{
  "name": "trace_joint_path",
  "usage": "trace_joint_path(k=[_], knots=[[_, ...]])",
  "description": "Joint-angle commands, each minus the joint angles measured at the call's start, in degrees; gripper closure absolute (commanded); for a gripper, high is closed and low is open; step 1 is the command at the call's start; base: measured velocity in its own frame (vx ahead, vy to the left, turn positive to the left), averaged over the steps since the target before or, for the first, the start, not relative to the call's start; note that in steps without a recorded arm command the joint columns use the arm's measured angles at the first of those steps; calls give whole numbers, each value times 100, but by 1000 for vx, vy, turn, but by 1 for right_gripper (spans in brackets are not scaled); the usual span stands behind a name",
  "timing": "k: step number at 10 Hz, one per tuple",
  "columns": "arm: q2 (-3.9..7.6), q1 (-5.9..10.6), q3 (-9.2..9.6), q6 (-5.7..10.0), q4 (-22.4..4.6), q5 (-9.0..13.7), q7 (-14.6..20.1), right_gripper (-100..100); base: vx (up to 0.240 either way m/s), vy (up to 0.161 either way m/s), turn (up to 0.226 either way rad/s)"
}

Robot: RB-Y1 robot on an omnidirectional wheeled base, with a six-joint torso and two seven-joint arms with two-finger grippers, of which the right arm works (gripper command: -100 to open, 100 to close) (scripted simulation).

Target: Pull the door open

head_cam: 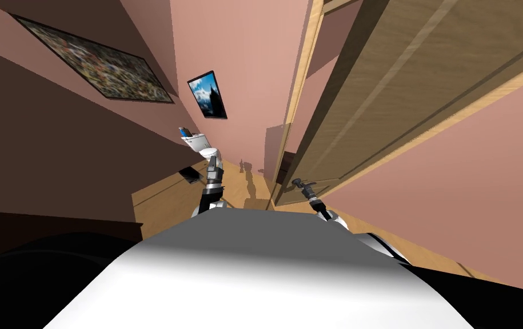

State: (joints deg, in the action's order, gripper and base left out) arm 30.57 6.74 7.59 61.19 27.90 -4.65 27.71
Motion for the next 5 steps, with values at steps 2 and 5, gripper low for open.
trace_joint_path(k=[2,5], knots=[[60,-106,-1,133,22,9,41,100,-181,-94,209],[157,-171,-12,386,-137,29,98,100,-217,-109,216]])
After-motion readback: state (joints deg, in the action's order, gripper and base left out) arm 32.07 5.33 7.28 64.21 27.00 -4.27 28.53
